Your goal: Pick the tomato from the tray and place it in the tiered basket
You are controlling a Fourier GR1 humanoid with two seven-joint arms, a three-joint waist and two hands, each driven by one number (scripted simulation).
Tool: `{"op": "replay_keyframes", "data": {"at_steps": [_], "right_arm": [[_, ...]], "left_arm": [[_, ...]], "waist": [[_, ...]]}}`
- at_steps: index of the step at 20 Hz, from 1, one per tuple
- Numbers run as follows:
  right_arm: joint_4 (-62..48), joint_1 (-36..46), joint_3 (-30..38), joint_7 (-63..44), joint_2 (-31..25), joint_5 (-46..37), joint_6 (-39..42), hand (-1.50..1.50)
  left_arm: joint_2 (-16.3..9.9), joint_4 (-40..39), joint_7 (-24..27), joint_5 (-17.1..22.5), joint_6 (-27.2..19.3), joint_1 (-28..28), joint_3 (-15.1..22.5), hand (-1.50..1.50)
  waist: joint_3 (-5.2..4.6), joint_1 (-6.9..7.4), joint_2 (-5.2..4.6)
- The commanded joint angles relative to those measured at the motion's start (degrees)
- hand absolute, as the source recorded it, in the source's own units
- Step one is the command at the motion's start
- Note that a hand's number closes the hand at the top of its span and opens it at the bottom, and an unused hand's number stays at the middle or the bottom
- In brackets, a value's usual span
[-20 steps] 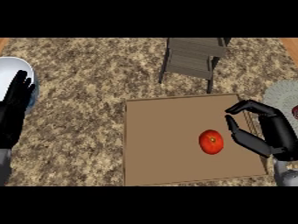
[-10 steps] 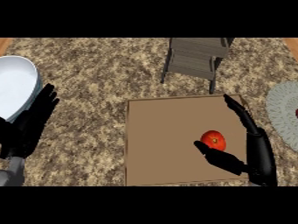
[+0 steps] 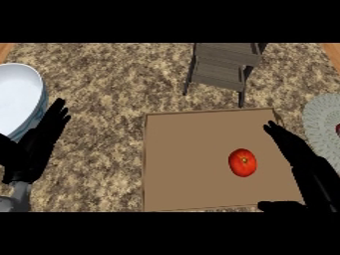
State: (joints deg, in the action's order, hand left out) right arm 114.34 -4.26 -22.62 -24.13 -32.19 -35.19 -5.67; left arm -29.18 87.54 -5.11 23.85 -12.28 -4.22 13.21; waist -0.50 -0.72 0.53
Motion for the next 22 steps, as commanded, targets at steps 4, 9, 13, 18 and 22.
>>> {"op": "replay_keyframes", "data": {"at_steps": [4,9,13,18,22], "right_arm": [[11.9,4.8,-8.6,-24.9,-2.1,0.3,22.3,-1.5],[10.7,12.9,-14.1,-38.8,10.2,-4.2,26.0,-1.5],[4.9,14.8,-12.5,-39.3,14.6,-6.0,25.9,-1.5],[-3.6,11.4,-12.8,-34.0,15.7,-11.3,21.5,-1.5],[-12.2,12.0,-11.3,-28.5,17.4,-14.4,18.2,-1.5]], "left_arm": [[-0.2,0.3,-1.6,-0.3,0.8,-1.1,0.1,0.0],[0.5,-1.1,-1.8,-0.9,3.4,-1.5,-1.8,0.0],[1.2,-0.1,-2.1,-1.7,3.4,-1.5,-3.5,0.0],[3.7,-1.9,-2.6,-3.0,3.8,-2.0,-3.2,0.0],[4.9,-2.7,-3.4,-3.8,4.2,-3.9,-4.6,0.0]], "waist": [[0.19,1.24,-0.41],[0.44,0.98,-0.51],[0.47,0.92,-0.51],[0.5,0.72,-0.54],[0.51,0.71,-0.62]]}}
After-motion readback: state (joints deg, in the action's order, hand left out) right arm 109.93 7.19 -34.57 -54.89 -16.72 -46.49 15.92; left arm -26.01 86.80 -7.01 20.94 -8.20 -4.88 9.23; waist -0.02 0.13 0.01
